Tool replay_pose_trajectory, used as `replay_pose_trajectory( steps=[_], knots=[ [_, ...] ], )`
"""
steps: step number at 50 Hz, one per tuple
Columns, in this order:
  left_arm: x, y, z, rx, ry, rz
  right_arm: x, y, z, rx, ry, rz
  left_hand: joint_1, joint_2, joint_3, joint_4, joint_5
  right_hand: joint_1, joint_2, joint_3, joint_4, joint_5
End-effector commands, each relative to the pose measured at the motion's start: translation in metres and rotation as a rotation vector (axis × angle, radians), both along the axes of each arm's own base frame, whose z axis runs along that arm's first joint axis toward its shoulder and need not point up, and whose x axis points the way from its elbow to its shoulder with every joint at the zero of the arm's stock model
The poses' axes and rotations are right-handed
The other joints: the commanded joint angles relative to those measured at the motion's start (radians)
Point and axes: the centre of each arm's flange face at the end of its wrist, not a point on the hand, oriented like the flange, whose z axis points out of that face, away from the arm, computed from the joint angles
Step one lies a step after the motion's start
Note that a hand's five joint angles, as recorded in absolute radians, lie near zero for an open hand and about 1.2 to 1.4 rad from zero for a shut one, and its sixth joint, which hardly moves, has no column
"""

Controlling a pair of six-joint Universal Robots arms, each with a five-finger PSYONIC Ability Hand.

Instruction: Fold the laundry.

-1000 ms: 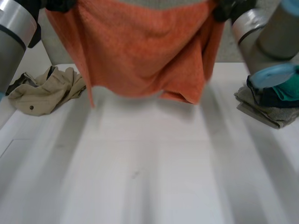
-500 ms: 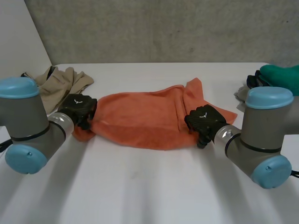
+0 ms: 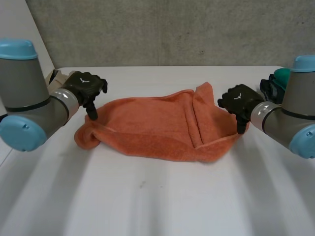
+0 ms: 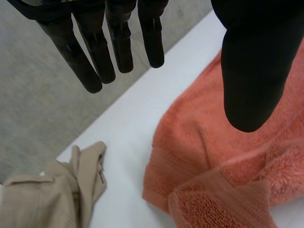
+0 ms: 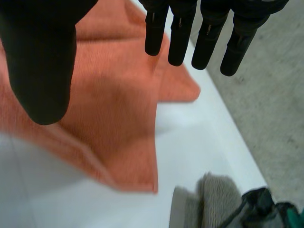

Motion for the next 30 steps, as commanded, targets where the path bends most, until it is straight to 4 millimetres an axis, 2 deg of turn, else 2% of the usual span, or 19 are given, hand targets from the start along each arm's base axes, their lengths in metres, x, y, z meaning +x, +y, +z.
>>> replay_pose_trajectory(
  steps=[1, 6, 13, 24, 27, 29, 30],
  knots=[
    [-0.005, -0.016, -0.028, 0.139, -0.068, -0.003, -0.018, -0.025, -0.023, 0.024, 0.000, -0.001, 0.120, 0.122, 0.125, 0.120, 0.117, 0.101, 0.101, 0.096, 0.113, 0.105],
    [-0.004, -0.002, -0.040, 0.281, -0.134, -0.020, -0.026, -0.035, -0.035, 0.055, 0.001, 0.023, 0.105, 0.108, 0.110, 0.105, 0.102, 0.099, 0.098, 0.094, 0.110, 0.102],
    [-0.001, 0.003, -0.046, 0.296, -0.145, -0.019, -0.034, -0.037, -0.045, 0.091, 0.023, 0.024, 0.096, 0.099, 0.101, 0.096, 0.093, 0.151, 0.150, 0.146, 0.163, 0.154],
    [0.004, 0.005, -0.062, 0.327, -0.205, -0.024, -0.025, -0.027, -0.061, 0.195, -0.073, 0.031, 0.193, 0.196, 0.198, 0.193, 0.190, 0.333, 0.332, 0.328, 0.345, 0.337],
    [0.005, 0.007, -0.063, 0.328, -0.213, -0.028, -0.025, -0.027, -0.062, 0.215, -0.110, 0.021, 0.266, 0.269, 0.271, 0.266, 0.263, 0.509, 0.508, 0.504, 0.521, 0.512],
    [0.005, 0.008, -0.063, 0.326, -0.218, -0.028, -0.025, -0.028, -0.062, 0.218, -0.131, 0.012, 0.453, 0.456, 0.458, 0.453, 0.450, 0.694, 0.693, 0.689, 0.705, 0.697],
    [0.005, 0.009, -0.062, 0.326, -0.219, -0.029, -0.025, -0.029, -0.062, 0.224, -0.152, 0.003, 0.490, 0.492, 0.494, 0.489, 0.486, 0.869, 0.868, 0.864, 0.881, 0.872]
  ],
)
